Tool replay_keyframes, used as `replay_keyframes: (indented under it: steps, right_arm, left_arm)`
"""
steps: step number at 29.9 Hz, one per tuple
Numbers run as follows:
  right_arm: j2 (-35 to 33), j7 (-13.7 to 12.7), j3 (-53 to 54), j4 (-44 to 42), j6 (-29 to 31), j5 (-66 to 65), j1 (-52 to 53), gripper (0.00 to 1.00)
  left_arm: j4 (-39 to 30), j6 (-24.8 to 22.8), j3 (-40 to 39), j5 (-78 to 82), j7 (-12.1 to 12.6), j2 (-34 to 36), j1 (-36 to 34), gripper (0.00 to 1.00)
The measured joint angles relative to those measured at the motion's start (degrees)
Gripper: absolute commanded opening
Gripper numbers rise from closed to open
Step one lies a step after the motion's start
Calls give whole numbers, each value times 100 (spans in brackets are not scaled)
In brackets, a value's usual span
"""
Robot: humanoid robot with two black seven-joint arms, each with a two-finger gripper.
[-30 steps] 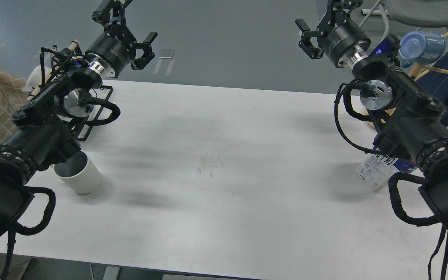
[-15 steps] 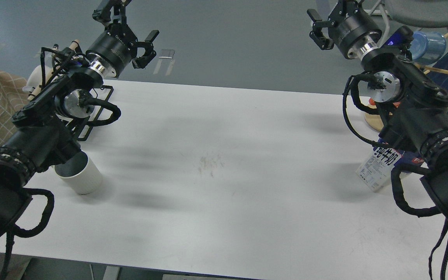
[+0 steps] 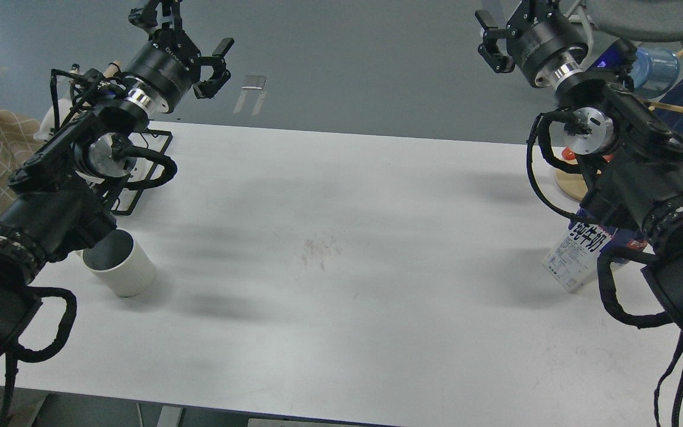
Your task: Place cup and milk with both arms
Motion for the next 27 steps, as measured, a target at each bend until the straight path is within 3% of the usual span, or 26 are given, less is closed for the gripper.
replay_keyframes:
  steps: [19,23,27]
  right_arm:
    - [0,85,-8,14,0,0,-63,100]
    - [0,86,-8,33,0,0,-50,100]
    - [0,86,-35,71,0,-2,-59,100]
  left_arm:
    - [-462,0,126,449,-7,184,18,99]
    - [-1005,-1,129,1357,-5,561,72,99]
    - [-2004,-3,144,2430,46,1297,226,99]
